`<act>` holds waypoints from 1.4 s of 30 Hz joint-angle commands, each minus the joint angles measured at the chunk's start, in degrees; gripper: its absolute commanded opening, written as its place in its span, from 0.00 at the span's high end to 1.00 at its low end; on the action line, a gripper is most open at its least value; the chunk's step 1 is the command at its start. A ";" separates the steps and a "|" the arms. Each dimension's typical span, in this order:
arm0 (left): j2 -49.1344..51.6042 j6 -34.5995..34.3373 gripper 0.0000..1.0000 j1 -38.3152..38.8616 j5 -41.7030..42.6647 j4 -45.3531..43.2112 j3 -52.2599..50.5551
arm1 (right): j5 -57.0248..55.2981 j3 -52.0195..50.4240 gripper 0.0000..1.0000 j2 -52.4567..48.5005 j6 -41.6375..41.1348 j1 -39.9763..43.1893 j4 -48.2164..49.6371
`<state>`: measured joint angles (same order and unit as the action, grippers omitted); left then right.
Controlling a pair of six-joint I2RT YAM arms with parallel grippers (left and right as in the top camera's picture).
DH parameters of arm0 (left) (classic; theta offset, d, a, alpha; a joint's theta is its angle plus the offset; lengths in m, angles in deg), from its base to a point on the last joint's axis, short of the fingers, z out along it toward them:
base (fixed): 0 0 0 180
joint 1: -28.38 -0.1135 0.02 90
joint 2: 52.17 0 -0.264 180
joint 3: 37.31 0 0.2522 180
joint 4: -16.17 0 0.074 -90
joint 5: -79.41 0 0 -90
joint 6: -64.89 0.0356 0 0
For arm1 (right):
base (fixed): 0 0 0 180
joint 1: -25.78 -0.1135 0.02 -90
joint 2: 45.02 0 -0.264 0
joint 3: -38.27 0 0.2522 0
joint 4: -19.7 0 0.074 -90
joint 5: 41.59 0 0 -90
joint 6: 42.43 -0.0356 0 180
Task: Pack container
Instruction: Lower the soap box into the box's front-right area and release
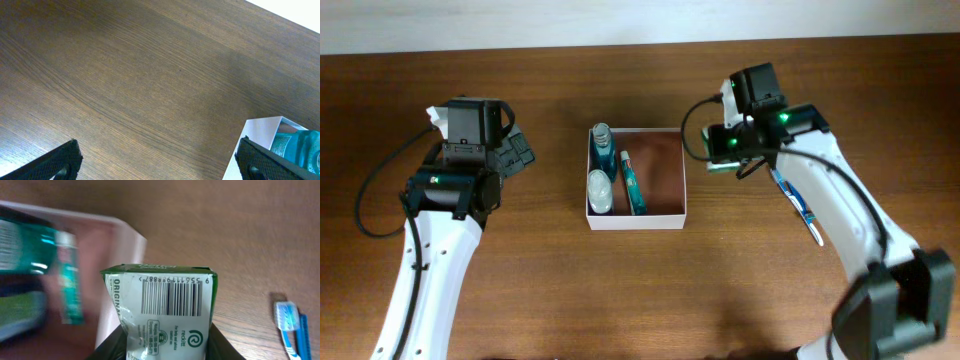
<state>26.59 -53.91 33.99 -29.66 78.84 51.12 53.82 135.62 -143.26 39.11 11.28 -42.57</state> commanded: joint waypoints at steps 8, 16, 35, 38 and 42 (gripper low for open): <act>0.31 -0.31 0.01 -0.15 0.02 0.04 0.46 | 0.79 0.96 0.66 0.94 -7.61 -8.85 4.52; 0.31 -0.31 0.01 -0.15 0.02 0.02 0.46 | 0.31 0.96 0.66 -2.60 -12.02 -13.60 9.86; 0.31 -0.31 0.01 -0.15 0.02 0.02 0.46 | 0.52 0.94 0.66 -11.58 -16.57 -16.35 13.66; 0.31 -0.31 0.01 -0.13 0.02 0.02 0.46 | 0.57 0.94 0.66 -13.42 -17.25 -16.35 13.94; 0.31 -0.31 0.01 -0.15 0.02 0.04 0.46 | 0.52 0.94 0.66 -15.54 -17.55 -16.35 14.34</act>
<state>26.61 -53.91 33.99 -29.66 78.82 51.12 54.03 136.04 -157.22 22.47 -4.70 -28.76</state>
